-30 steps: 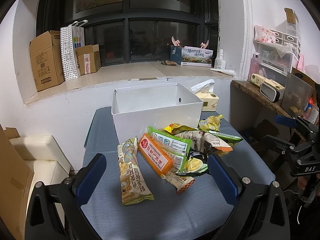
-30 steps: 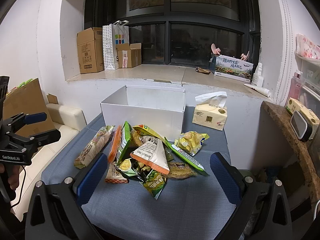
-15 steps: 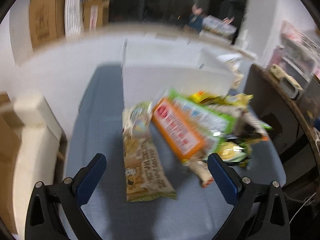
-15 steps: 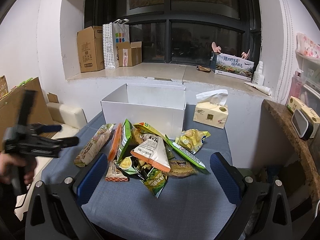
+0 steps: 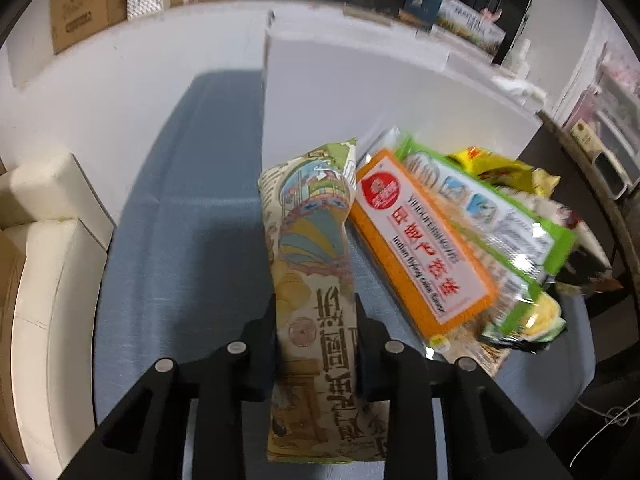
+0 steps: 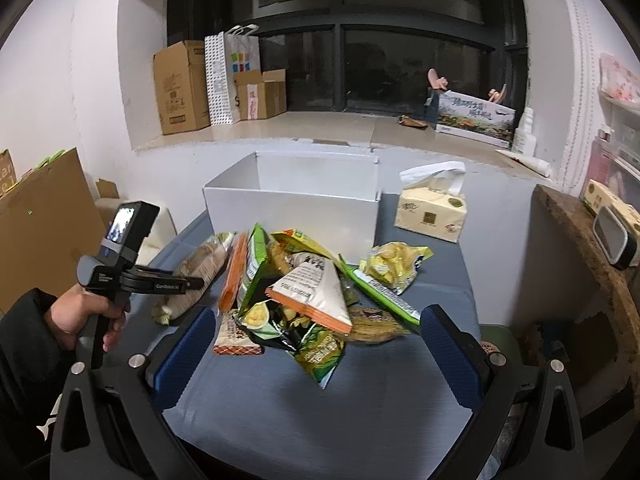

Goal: Organize snacks
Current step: 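Drop the cream bread bag into the box with left gripper while right drops yellow pack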

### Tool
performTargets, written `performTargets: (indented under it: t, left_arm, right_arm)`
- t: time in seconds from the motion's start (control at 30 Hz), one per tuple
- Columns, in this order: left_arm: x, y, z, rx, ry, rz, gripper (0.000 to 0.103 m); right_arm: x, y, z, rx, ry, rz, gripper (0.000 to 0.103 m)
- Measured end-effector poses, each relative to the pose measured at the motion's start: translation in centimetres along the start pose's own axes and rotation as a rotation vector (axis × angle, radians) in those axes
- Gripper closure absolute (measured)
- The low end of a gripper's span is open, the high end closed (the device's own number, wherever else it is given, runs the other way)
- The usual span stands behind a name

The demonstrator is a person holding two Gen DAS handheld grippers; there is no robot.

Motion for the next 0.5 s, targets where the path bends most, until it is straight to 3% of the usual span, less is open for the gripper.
performTargets:
  t: [0.2,0.33,0.5]
  left_arm:
    - [0.7,2.4,6.8,-0.159,0.086,0.031,0.070]
    - [1.3,2.8,10.7,-0.238,0.106,0.022,0.070]
    - [1.0,1.6,12.9,-0.273,0.131,0.012,0.070]
  right_arm:
    - [2.5,-0.6,-2.4,0.025,-0.099,0.066,0.000]
    - [1.9,-2.5,-6.3,0.068,-0.083,0.071,0.000]
    - [1.0,-5.7,-12.5,0.158,-0.082,0.094,0.000]
Point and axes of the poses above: each gripper's, at about its wrist camera, not at the fingertips, and z roughly against the way its jaws point, x to its left, y to its underside, the point moved 7 cm from there along -z, roughly the way its jaws point, and after that the axes turned 2 degrees about y, right-handed, at the moved point
